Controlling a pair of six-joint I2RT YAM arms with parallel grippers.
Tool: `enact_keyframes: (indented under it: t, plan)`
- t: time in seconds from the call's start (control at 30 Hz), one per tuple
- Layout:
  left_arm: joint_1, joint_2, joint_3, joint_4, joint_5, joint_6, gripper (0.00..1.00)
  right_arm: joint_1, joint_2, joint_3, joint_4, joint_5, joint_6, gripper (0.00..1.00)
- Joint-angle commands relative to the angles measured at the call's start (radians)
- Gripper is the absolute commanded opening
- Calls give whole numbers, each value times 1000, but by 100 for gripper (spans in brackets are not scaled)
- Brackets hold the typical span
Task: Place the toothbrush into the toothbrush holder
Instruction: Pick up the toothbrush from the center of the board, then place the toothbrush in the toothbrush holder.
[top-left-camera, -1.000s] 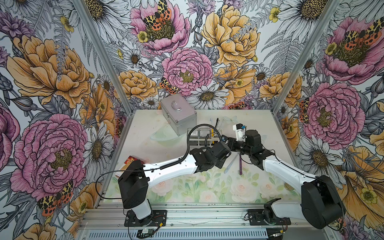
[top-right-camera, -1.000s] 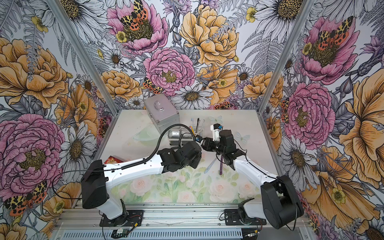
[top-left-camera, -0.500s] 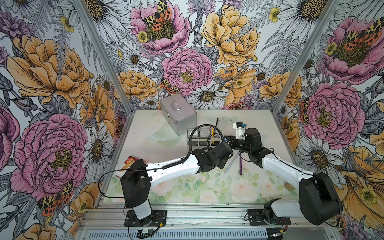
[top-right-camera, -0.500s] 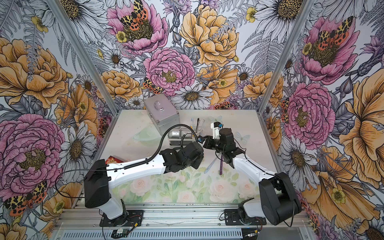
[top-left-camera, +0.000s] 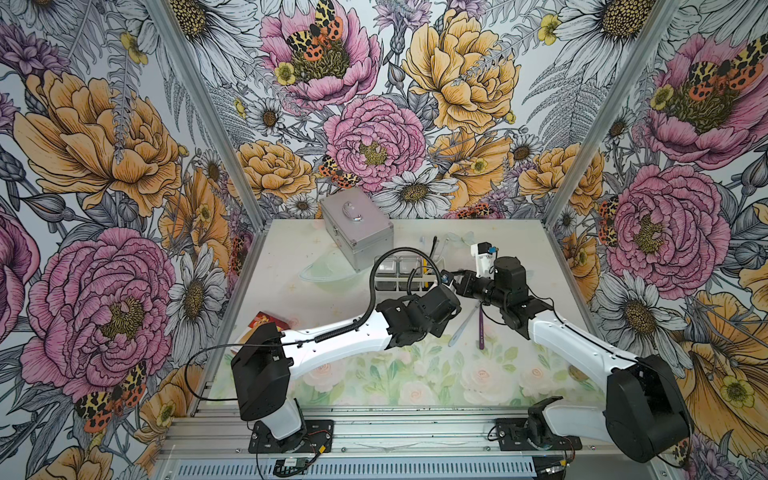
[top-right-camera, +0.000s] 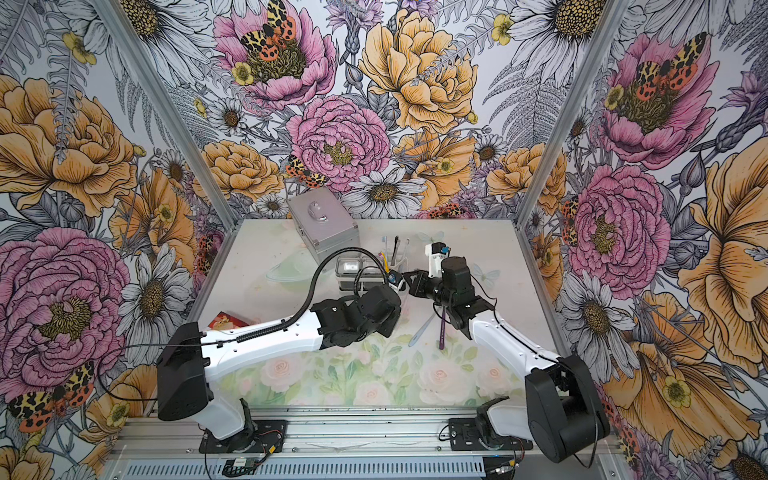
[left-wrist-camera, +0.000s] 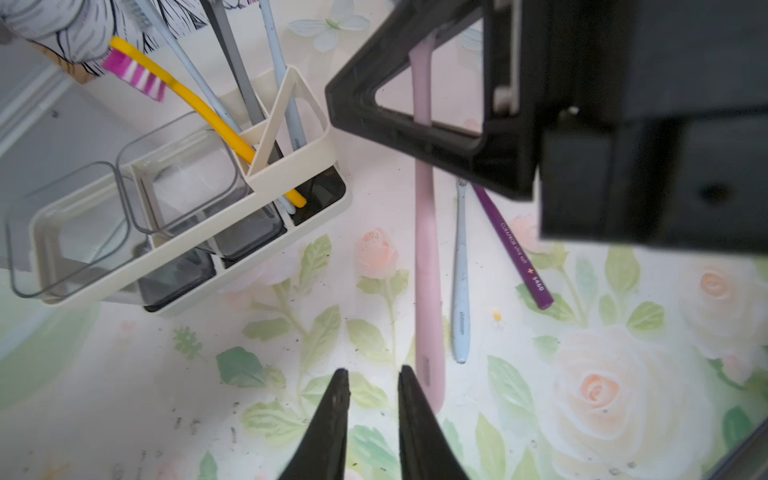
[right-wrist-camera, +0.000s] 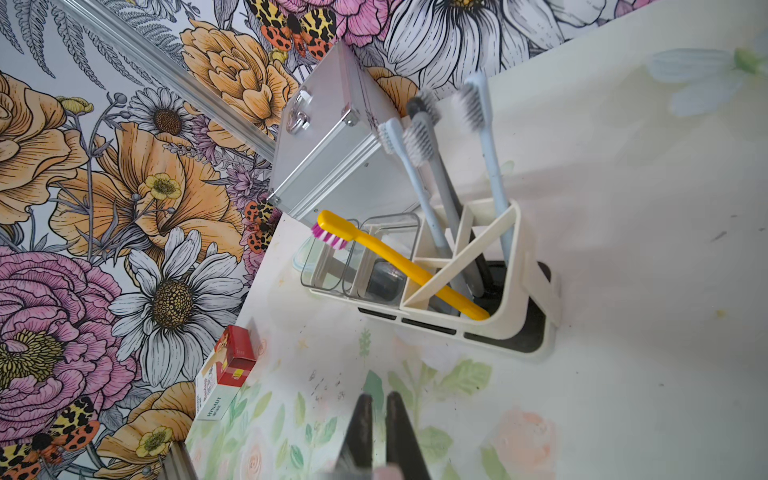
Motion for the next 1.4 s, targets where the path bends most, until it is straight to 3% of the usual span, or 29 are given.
enact_keyframes:
  t: [0.0,0.1,0.2,0.3,0.67,0.83,1.37]
  plan:
    - [8,-84,-107,99,-62,33,31,-5,-38,38,-46,73,-89,0]
    - [16,-174,-259,275,-5,109,39,-5,-49,69,-47,119,-151,0]
    - [21,-283,-431,505,70,187,54,-5,-39,109,-47,170,-197,0]
    - [46,-348,-516,608,126,203,57,-5,-17,149,-20,183,-219,0]
    - [85,-346,-578,684,220,228,59,36,111,178,283,359,-327,0]
    - [100,-307,-577,696,226,227,59,45,185,156,439,362,-336,0]
    - [129,-265,-597,752,320,222,60,52,266,229,489,382,-376,0]
